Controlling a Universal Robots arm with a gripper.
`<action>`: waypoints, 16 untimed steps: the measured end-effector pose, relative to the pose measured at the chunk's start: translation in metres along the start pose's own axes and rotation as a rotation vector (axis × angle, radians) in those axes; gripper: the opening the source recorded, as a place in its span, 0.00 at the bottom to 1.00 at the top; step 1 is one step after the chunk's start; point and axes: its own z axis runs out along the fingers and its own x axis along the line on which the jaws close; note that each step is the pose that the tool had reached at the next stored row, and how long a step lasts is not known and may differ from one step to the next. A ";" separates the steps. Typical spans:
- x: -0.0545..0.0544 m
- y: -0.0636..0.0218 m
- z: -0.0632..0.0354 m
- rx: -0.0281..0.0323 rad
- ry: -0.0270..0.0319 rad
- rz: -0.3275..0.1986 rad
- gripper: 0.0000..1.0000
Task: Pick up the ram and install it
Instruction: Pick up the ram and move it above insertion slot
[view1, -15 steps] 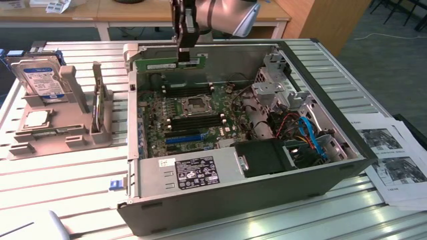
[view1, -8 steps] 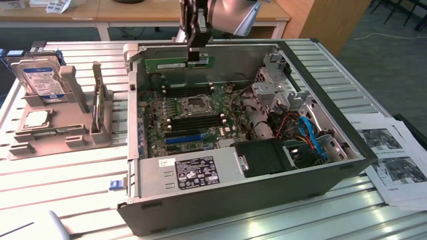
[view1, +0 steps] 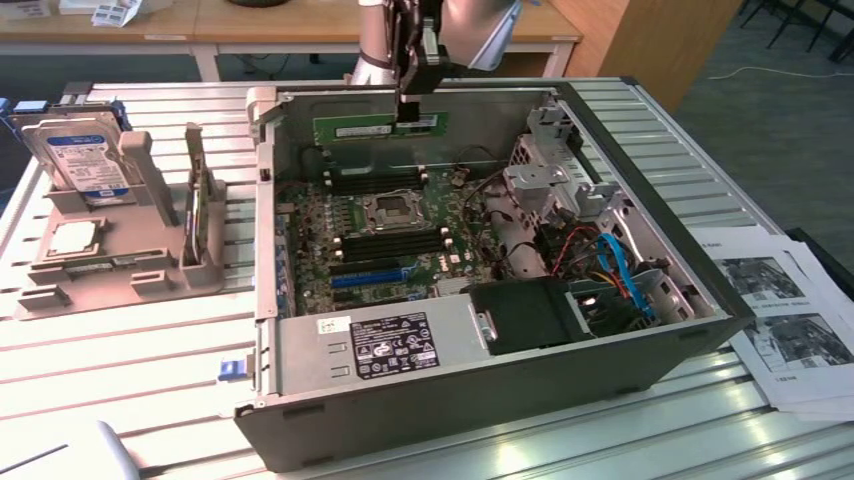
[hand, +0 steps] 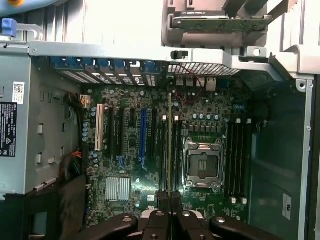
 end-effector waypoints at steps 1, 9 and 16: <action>0.000 -0.0005 0.0000 0.0000 0.0000 0.000 0.11; 0.000 -0.0029 0.0001 0.0001 -0.0001 0.000 0.11; 0.000 -0.0112 0.0000 0.0000 0.0000 0.000 0.11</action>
